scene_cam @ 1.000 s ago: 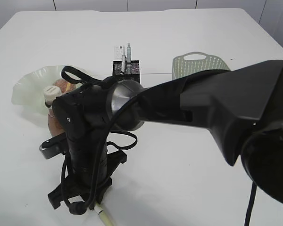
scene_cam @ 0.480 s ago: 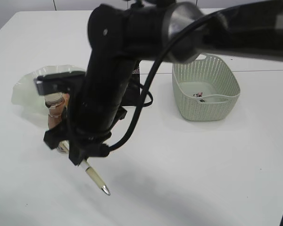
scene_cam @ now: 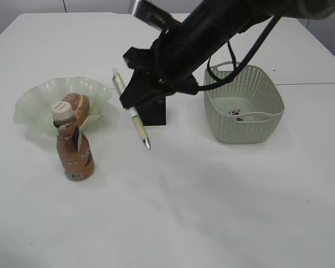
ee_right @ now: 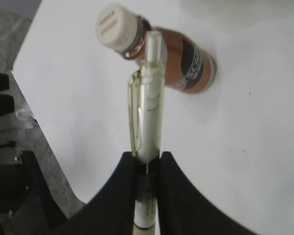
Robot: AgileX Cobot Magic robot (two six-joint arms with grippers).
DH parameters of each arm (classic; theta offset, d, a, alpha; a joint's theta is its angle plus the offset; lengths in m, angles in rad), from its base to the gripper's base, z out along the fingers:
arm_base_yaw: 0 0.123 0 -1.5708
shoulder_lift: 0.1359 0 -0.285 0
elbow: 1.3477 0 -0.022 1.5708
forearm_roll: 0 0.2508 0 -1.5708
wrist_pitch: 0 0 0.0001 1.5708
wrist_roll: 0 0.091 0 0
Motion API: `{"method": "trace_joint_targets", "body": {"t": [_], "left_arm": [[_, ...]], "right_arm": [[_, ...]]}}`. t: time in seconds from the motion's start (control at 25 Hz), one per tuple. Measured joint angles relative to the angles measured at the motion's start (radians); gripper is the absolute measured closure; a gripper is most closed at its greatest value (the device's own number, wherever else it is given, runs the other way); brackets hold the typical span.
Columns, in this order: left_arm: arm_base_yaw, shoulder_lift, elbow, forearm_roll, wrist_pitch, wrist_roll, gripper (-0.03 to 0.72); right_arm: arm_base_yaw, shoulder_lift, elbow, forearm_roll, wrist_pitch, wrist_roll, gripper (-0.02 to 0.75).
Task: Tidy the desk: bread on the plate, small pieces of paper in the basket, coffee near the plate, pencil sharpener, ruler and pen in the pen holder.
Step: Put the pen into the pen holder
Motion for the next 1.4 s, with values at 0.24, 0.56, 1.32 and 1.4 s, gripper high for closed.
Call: {"method": "trace_joint_targets", "body": {"t": [0.24, 0.56, 1.32, 1.4], "left_arm": [[0.0, 0.0, 0.0, 0.0, 0.0, 0.0, 0.359], [0.0, 0.0, 0.0, 0.0, 0.0, 0.0, 0.36], [0.0, 0.0, 0.0, 0.0, 0.0, 0.0, 0.372], [0.0, 0.0, 0.0, 0.0, 0.004, 0.0, 0.372]], "right_arm": [[-0.166, 0.0, 0.0, 0.266, -0.005, -0.182, 0.678], [-0.299, 0.007, 0.0, 0.641, -0.171, -0.491, 0.678], [-0.291, 0.242, -0.039, 0.97, -0.263, -1.103, 0.678], [-0.283, 0.255, -0.041, 0.97, -0.265, -1.156, 0.678]]}}
